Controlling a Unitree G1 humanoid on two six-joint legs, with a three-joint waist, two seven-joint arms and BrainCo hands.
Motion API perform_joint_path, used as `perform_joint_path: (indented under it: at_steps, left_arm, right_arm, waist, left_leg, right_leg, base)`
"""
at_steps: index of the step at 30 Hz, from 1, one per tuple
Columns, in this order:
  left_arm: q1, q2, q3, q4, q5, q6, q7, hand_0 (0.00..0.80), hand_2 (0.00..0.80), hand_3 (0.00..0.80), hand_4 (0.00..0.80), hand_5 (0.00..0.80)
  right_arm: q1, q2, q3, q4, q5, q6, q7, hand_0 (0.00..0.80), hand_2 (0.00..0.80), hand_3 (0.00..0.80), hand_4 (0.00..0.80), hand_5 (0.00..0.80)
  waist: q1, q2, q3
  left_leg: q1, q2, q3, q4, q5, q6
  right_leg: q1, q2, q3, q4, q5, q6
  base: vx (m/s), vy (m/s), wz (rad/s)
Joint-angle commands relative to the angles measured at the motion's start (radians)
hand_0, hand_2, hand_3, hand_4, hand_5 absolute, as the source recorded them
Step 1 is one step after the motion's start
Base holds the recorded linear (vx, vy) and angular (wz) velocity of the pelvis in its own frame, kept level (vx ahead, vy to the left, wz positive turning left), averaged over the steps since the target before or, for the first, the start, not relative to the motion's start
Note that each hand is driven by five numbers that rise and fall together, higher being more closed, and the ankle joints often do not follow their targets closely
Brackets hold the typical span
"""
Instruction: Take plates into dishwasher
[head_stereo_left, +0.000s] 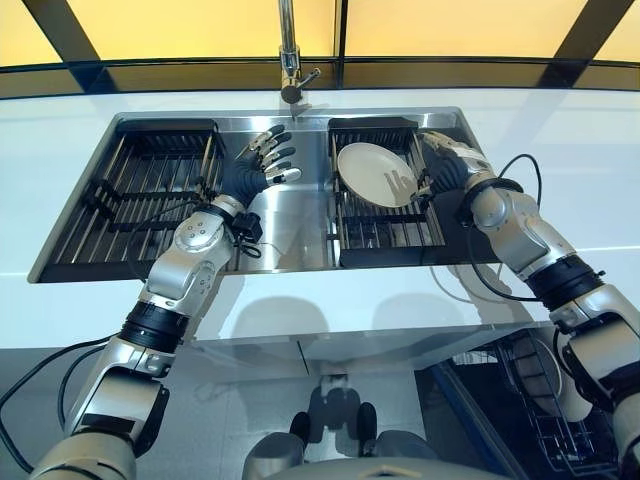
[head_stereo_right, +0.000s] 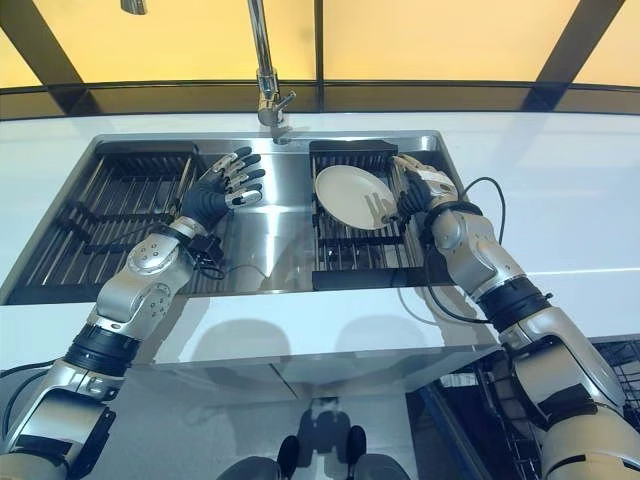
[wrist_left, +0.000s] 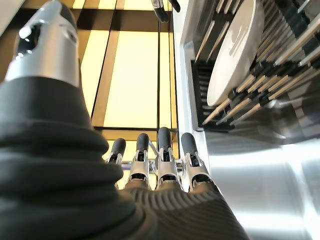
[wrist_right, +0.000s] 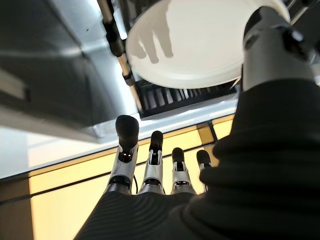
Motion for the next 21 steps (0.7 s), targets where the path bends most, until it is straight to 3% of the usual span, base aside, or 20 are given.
perform_joint_path:
  at_steps: [1, 10, 21]
  left_arm:
    - [-0.031, -0.041, -0.001, -0.04, 0.021, -0.026, -0.005, 0.0, 0.0, 0.0, 0.0, 0.0]
    - [-0.057, -0.049, -0.011, -0.041, 0.026, -0.03, -0.011, 0.0, 0.0, 0.0, 0.0, 0.0]
    - [-0.092, -0.052, -0.022, -0.042, 0.031, -0.048, -0.025, 0.0, 0.0, 0.0, 0.0, 0.0]
  right_arm:
    - [-0.111, 0.014, 0.056, 0.038, 0.011, 0.009, 0.002, 0.0, 0.0, 0.0, 0.0, 0.0]
    - [-0.187, 0.043, 0.147, 0.137, -0.02, -0.025, 0.036, 0.0, 0.0, 0.0, 0.0, 0.0]
    - [-0.259, 0.06, 0.206, 0.223, -0.049, 0.02, -0.039, 0.0, 0.0, 0.0, 0.0, 0.0]
  waist:
    - [0.031, 0.009, -0.087]
    - [0.052, 0.02, -0.047]
    - [0.075, 0.034, 0.016]
  left_leg:
    - [-0.032, -0.033, 0.023, -0.007, -0.04, 0.047]
    - [-0.072, -0.035, 0.013, 0.018, -0.038, 0.046]
    - [-0.138, -0.046, 0.002, 0.057, -0.044, 0.046]
  right_leg:
    - [-0.034, -0.001, 0.03, 0.121, -0.117, 0.027]
    - [-0.075, -0.011, 0.019, 0.176, -0.141, 0.026]
    - [-0.126, -0.014, 0.02, 0.212, -0.159, 0.025]
  base:
    - [0.037, 0.027, 0.11]
    - [-0.005, 0.026, 0.09]
    - [-0.001, 0.004, 0.04]
